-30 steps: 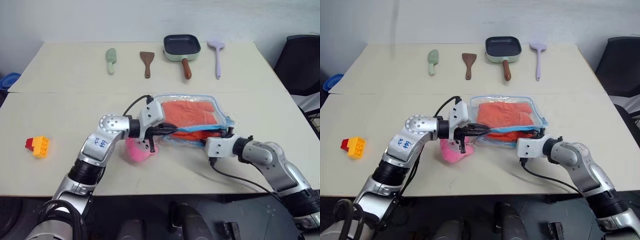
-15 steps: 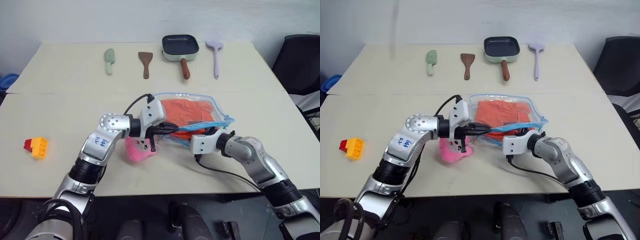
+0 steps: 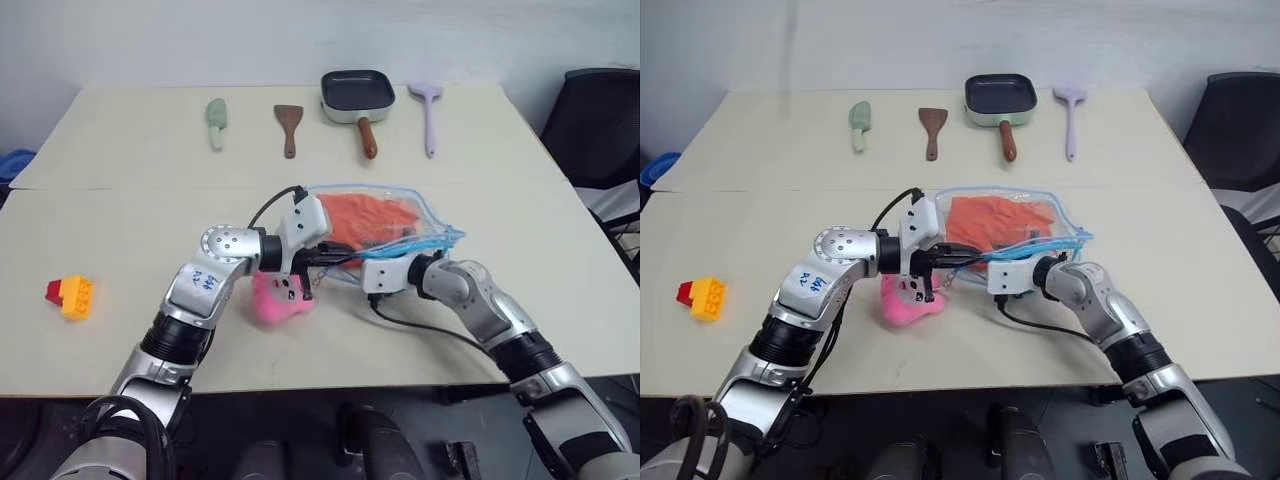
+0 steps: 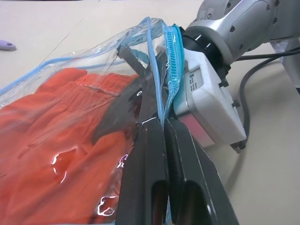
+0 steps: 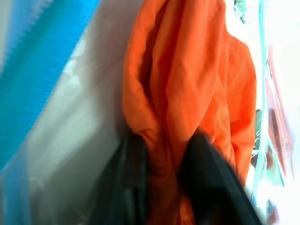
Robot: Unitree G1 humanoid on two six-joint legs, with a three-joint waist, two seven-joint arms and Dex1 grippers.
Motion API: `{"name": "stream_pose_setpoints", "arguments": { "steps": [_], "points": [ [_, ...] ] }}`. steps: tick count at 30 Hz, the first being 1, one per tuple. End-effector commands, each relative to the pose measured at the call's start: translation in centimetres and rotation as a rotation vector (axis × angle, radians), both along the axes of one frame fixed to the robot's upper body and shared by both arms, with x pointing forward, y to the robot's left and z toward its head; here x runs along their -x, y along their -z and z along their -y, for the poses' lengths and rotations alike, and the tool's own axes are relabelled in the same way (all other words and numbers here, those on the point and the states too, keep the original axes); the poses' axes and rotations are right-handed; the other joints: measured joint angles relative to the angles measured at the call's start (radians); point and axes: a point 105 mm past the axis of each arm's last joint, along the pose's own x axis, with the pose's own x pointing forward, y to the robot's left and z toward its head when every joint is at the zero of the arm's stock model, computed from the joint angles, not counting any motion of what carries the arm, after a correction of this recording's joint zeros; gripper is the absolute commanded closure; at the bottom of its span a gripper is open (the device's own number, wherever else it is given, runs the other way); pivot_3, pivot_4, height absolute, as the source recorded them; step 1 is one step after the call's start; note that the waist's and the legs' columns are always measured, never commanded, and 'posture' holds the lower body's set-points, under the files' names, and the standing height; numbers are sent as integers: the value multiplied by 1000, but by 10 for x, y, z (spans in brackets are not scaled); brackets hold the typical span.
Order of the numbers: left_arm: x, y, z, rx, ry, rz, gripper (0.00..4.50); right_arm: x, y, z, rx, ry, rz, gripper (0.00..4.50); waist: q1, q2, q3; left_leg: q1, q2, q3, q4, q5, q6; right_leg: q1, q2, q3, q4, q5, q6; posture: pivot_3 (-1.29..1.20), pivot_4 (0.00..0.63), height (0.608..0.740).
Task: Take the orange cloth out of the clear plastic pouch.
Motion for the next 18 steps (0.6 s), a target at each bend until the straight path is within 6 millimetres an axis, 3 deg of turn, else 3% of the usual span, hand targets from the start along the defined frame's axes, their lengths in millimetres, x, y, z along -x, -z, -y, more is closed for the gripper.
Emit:
{"name": "stream_pose_setpoints", "arguments": {
  "steps": [1, 8, 12, 18],
  "points": [
    [-10, -16, -4, 23, -58, 66, 4500, 20, 18, 12, 65, -35, -105, 4474, 3, 0, 0, 0, 0, 0, 0, 0, 0, 0, 0, -1, 0, 0, 0, 0, 150, 740],
    [-24, -24, -6, 82, -133, 66, 4500, 67, 24, 22, 164, -160, -196, 4474, 4, 0, 0, -1, 0, -1, 0, 0, 0, 0, 0, -1, -1, 0, 0, 0, 150, 740],
    [-29, -28, -2, 115, -149, 53, 4500, 76, 26, 24, 196, -181, -205, 4474, 3, 0, 0, 0, 0, -1, 0, 0, 0, 1, 0, -1, -2, 0, 0, 0, 150, 740],
    [-40, -11, -4, 36, -201, 84, 4500, 91, 18, 23, 241, -274, -149, 4474, 6, 0, 0, 0, 0, -1, -1, 0, 0, 0, 0, -1, -2, 0, 0, 0, 150, 740]
  ]
}}
